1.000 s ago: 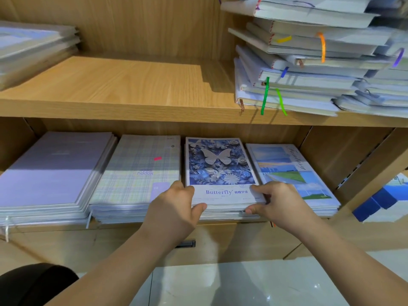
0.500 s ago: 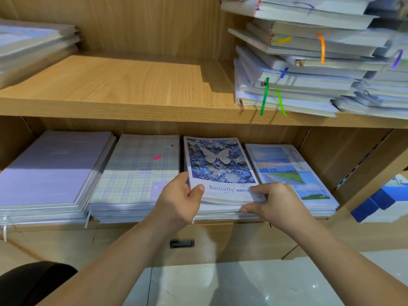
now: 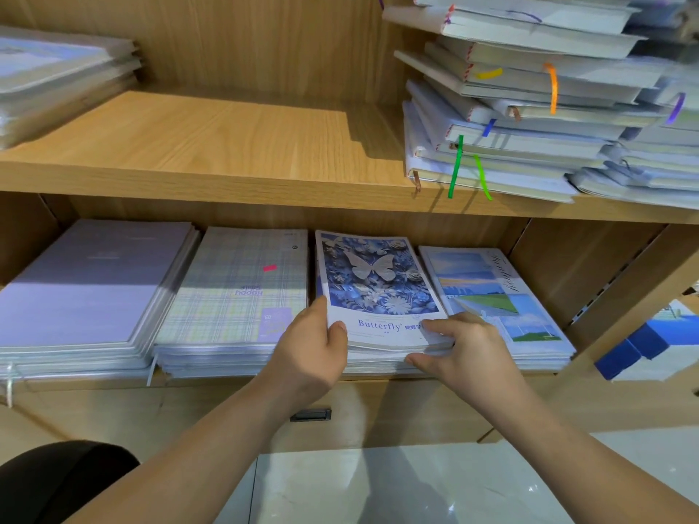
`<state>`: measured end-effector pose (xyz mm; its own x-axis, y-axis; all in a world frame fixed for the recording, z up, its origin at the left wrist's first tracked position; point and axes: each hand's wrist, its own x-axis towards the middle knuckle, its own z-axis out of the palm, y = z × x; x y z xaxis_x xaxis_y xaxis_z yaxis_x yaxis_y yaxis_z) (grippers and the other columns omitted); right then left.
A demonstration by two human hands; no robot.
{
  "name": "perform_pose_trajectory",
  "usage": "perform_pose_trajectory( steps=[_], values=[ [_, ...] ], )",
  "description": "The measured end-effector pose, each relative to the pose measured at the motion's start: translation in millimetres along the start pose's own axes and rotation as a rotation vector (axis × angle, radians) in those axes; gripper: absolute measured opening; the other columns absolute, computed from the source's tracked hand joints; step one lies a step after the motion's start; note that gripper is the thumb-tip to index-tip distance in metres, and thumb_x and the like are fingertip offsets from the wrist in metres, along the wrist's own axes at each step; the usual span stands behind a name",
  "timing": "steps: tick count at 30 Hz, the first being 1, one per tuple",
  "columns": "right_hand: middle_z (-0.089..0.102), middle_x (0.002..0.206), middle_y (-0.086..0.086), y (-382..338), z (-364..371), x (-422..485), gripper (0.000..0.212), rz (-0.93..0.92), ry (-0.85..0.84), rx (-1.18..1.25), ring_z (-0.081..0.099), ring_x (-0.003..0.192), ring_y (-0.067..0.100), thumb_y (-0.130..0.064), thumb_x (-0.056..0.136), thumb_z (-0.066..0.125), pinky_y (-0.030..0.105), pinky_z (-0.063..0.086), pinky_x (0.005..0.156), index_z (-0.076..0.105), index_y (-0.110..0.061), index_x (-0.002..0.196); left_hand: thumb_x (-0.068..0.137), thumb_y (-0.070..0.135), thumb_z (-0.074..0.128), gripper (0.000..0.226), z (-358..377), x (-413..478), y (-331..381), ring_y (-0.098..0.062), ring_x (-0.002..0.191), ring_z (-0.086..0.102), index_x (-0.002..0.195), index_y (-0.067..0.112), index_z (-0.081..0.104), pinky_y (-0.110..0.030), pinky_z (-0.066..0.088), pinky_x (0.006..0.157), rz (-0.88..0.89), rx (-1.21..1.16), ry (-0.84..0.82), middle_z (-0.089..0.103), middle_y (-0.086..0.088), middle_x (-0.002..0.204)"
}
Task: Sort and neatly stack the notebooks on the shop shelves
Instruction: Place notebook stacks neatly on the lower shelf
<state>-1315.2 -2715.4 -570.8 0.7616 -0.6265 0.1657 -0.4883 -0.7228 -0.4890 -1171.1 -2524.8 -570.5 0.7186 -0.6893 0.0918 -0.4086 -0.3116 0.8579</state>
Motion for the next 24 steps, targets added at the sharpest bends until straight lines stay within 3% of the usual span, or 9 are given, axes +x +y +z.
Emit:
perform_pose_trajectory(
  steps=[3, 5, 8, 10, 12, 14, 17, 20, 24],
  values=[
    [0.064, 0.112, 0.005, -2.1, 0.1, -1.0, 0.067, -0.003, -0.007, -0.007, 0.063, 0.105, 0.023, -0.043, 0.064, 0.096, 0.028, 0.047, 0.092, 0.074, -0.023, 0.124, 0.107, 0.021, 0.039, 0.018, 0.6, 2.2, 1.8, -0.009, 0.065, 0.049, 0.108, 0.034, 0.051, -0.037, 0.044, 0.071, -0.033, -0.132, -0.026, 0.054, 0.005, 0.079],
    [0.06, 0.108, 0.0, -3.3, 1.2, -1.8, 0.072, 0.013, -0.006, -0.017, 0.062, 0.103, 0.02, -0.05, 0.061, 0.095, 0.024, 0.044, 0.089, 0.073, -0.025, 0.125, 0.108, 0.024, 0.037, 0.034, 1.7, 2.0, 2.4, -0.01, 0.102, 0.063, 0.14, 0.032, 0.046, -0.039, 0.05, 0.094, -0.023, -0.131, -0.04, 0.065, 0.007, 0.118],
    [0.053, 0.112, -0.003, -2.6, 3.7, -2.3, 0.079, 0.019, 0.036, -0.003, 0.061, 0.107, 0.018, -0.055, 0.057, 0.095, 0.022, 0.044, 0.093, 0.072, -0.026, 0.127, 0.108, 0.031, 0.036, 0.046, 5.0, 0.7, -0.3, -0.021, 0.132, 0.053, 0.154, 0.027, 0.033, -0.036, 0.043, 0.11, -0.064, -0.051, -0.042, 0.052, 0.008, 0.148],
    [0.048, 0.122, -0.001, -4.4, 6.5, -3.6, 0.091, 0.047, 0.045, 0.002, 0.058, 0.114, 0.019, -0.061, 0.053, 0.094, 0.029, 0.046, 0.099, 0.065, -0.031, 0.134, 0.108, 0.038, 0.036, 0.05, 7.7, 0.1, -0.5, -0.004, 0.131, 0.045, 0.156, 0.027, 0.03, -0.025, 0.035, 0.106, -0.107, -0.052, -0.022, 0.045, 0.019, 0.147],
    [0.043, 0.126, -0.001, -10.6, 12.5, -4.8, 0.1, 0.093, 0.037, 0.017, 0.057, 0.115, 0.019, -0.069, 0.05, 0.09, 0.034, 0.049, 0.1, 0.059, -0.036, 0.139, 0.108, 0.041, 0.037, 0.047, 9.1, -0.6, 0.3, 0.019, 0.111, 0.044, 0.154, 0.032, 0.032, -0.01, 0.033, 0.096, -0.133, -0.134, 0.001, 0.05, 0.039, 0.127],
    [0.041, 0.125, -0.002, -17.3, 17.6, -4.0, 0.093, 0.121, 0.066, 0.039, 0.059, 0.114, 0.019, -0.069, 0.054, 0.087, 0.035, 0.051, 0.096, 0.058, -0.039, 0.137, 0.109, 0.038, 0.037, 0.036, 10.0, 0.8, -0.9, 0.027, 0.104, 0.05, 0.145, 0.04, 0.041, -0.001, 0.037, 0.09, -0.152, -0.179, 0.029, 0.054, 0.052, 0.111],
    [0.042, 0.123, -0.002, -17.9, 15.0, -0.4, 0.071, 0.131, 0.106, 0.062, 0.061, 0.105, 0.021, -0.053, 0.068, 0.08, 0.033, 0.051, 0.088, 0.06, -0.04, 0.135, 0.109, 0.037, 0.035, 0.038, 10.5, 0.3, 1.6, 0.009, 0.12, 0.054, 0.147, 0.037, 0.041, -0.003, 0.037, 0.095, -0.166, -0.184, 0.053, 0.056, 0.038, 0.122],
    [0.045, 0.13, 0.005, -8.3, 7.2, 2.1, 0.055, 0.044, 0.128, 0.082, 0.054, 0.119, 0.023, -0.028, 0.081, 0.078, 0.03, 0.045, 0.091, 0.067, -0.033, 0.134, 0.11, 0.039, 0.033, 0.056, 9.5, -3.9, 7.5, -0.007, 0.146, 0.035, 0.162, 0.025, 0.02, -0.012, 0.021, 0.106, -0.187, -0.125, 0.033, 0.039, 0.014, 0.156],
    [0.05, 0.134, 0.01, 1.3, 0.7, -2.3, 0.041, -0.128, 0.173, 0.074, 0.051, 0.12, 0.018, -0.009, 0.088, 0.076, 0.032, 0.049, 0.088, 0.073, -0.025, 0.126, 0.11, 0.032, 0.029, 0.058, 5.9, -5.8, 9.5, -0.018, 0.149, 0.03, 0.163, 0.016, 0.014, -0.024, 0.028, 0.111, -0.151, 0.046, 0.052, 0.035, -0.002, 0.162]
  ],
)
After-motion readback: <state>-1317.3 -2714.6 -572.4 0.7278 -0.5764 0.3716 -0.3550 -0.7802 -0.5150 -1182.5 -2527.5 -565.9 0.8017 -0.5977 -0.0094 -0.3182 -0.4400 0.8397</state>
